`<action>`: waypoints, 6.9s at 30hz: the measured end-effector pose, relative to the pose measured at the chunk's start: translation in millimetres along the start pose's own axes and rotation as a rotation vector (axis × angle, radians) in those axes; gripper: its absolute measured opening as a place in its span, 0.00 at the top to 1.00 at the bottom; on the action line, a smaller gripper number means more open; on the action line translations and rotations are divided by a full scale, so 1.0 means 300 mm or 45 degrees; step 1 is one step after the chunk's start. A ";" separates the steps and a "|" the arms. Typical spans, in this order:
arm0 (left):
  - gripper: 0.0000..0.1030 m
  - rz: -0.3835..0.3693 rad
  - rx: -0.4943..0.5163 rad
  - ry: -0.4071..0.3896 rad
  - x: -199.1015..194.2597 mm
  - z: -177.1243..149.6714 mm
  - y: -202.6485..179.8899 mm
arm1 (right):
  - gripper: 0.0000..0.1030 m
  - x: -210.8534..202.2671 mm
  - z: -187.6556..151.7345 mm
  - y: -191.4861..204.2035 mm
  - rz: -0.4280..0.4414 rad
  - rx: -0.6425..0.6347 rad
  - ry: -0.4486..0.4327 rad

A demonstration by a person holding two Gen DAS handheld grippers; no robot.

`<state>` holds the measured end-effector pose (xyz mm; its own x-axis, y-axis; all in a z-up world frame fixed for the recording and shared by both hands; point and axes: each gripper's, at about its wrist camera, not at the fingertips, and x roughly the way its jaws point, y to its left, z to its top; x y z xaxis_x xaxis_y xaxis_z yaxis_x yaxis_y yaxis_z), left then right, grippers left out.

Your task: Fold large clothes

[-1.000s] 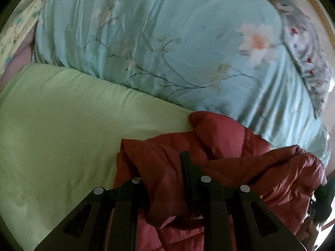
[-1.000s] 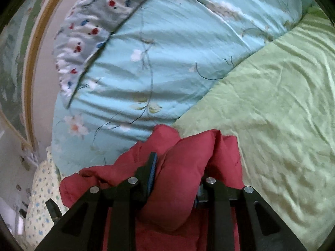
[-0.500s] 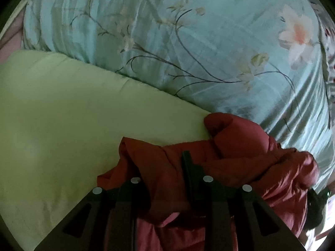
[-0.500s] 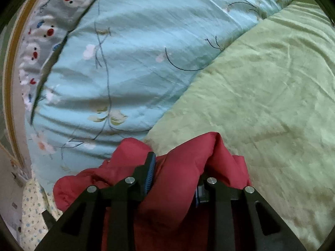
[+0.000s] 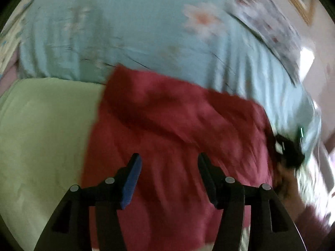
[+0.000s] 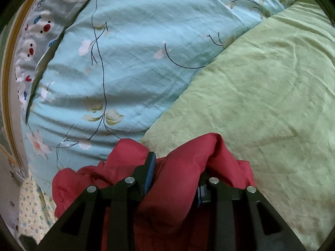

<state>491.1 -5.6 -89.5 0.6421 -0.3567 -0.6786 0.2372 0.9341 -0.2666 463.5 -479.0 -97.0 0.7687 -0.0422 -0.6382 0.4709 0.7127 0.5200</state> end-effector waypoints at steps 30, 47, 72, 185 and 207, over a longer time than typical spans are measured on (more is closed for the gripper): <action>0.30 0.429 0.041 0.082 0.275 0.077 0.035 | 0.30 -0.055 -0.268 0.386 -0.146 -0.816 0.338; 0.24 0.397 -0.152 0.139 0.374 0.139 0.174 | 0.29 0.102 -0.212 0.295 -0.207 -0.691 0.332; 0.12 0.253 -0.157 0.085 0.057 0.045 0.198 | 0.26 -0.252 -0.209 0.223 -0.062 -0.655 0.302; 0.46 -0.175 -0.282 0.225 -0.417 -0.409 0.358 | 0.45 -0.615 -0.496 -0.211 0.226 -0.147 0.553; 0.24 0.012 -0.278 0.118 -0.529 -0.407 0.299 | 0.26 -0.625 -0.516 -0.226 0.144 -0.171 0.484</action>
<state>321.5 133.7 -89.2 0.5714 -0.3570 -0.7389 0.0618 0.9166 -0.3951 220.4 -411.2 -100.5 0.5857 0.2850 -0.7587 0.3131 0.7839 0.5362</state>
